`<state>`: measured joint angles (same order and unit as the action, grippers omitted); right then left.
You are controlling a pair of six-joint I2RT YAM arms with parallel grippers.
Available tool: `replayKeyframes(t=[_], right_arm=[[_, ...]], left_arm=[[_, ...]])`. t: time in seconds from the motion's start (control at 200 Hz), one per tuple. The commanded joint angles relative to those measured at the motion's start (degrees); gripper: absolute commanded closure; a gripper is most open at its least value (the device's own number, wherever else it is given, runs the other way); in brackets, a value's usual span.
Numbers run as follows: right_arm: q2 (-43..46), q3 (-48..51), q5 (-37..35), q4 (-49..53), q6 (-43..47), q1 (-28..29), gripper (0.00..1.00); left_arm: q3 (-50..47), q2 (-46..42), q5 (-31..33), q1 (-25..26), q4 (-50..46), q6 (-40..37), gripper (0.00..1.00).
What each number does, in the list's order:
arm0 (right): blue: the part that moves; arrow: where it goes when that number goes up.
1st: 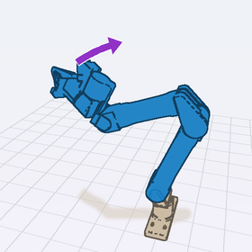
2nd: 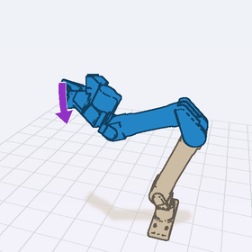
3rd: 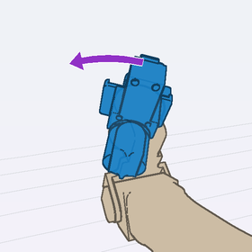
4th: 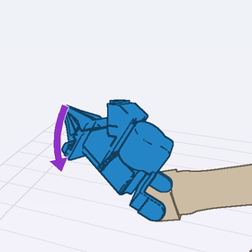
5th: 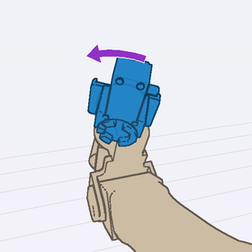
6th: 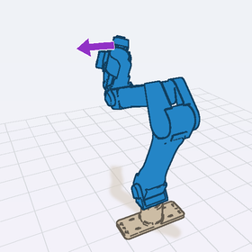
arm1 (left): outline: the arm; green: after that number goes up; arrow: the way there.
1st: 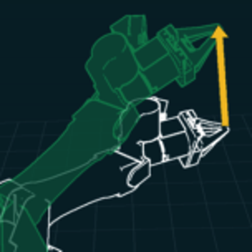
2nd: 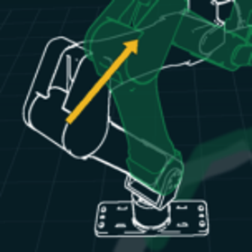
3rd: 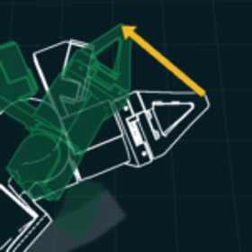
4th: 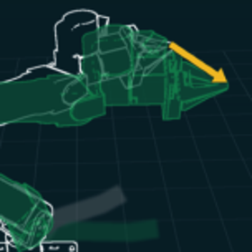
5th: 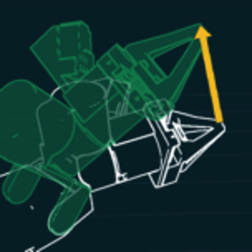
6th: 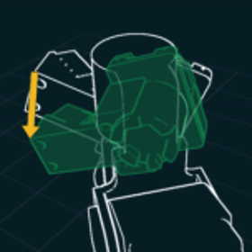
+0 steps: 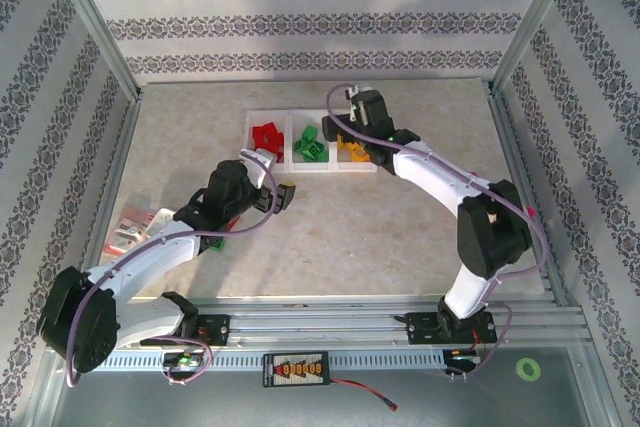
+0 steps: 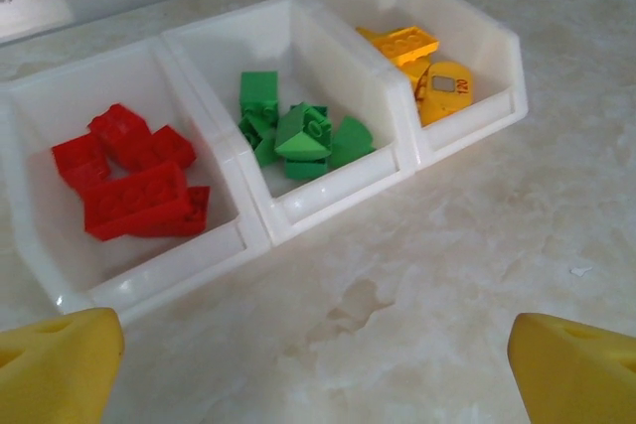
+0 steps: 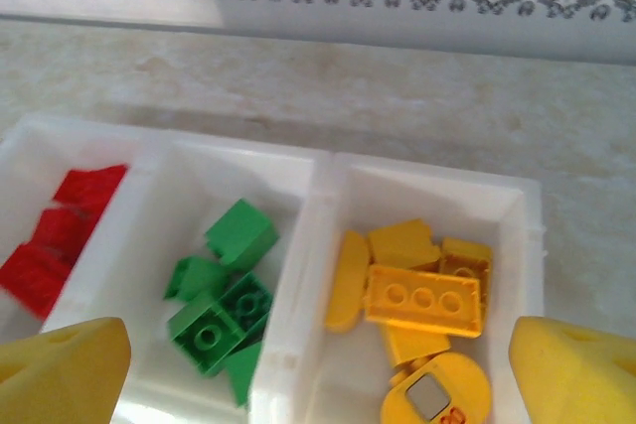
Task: Sort the legos into containers by color
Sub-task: Place the lego in the container, then pick up the lego from the middle-left of the table.
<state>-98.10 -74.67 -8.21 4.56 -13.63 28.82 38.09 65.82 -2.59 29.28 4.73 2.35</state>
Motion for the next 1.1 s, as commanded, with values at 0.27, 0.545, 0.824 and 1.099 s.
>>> replayKeyframes(t=[0.27, 0.545, 0.824, 1.099], right_arm=[[9.5, 13.6, 1.1, -0.3, 7.0, 10.9, 0.02], [7.0, 12.7, 3.5, -0.4, 4.9, 17.1, 0.02], [3.6, 9.4, 3.8, -0.5, 6.0, 18.3, 0.02], [3.5, 9.4, 3.5, -0.6, 6.6, 18.3, 0.02]], left_arm=[[1.6, -5.3, 7.8, -8.4, -20.2, 14.9, 0.01], [1.8, -2.7, 9.5, -12.9, -33.6, 24.2, 0.01], [0.5, 0.8, 2.7, -12.9, -38.7, 24.0, 0.16], [0.6, 6.1, 1.9, -13.0, -35.5, 23.7, 0.26]])
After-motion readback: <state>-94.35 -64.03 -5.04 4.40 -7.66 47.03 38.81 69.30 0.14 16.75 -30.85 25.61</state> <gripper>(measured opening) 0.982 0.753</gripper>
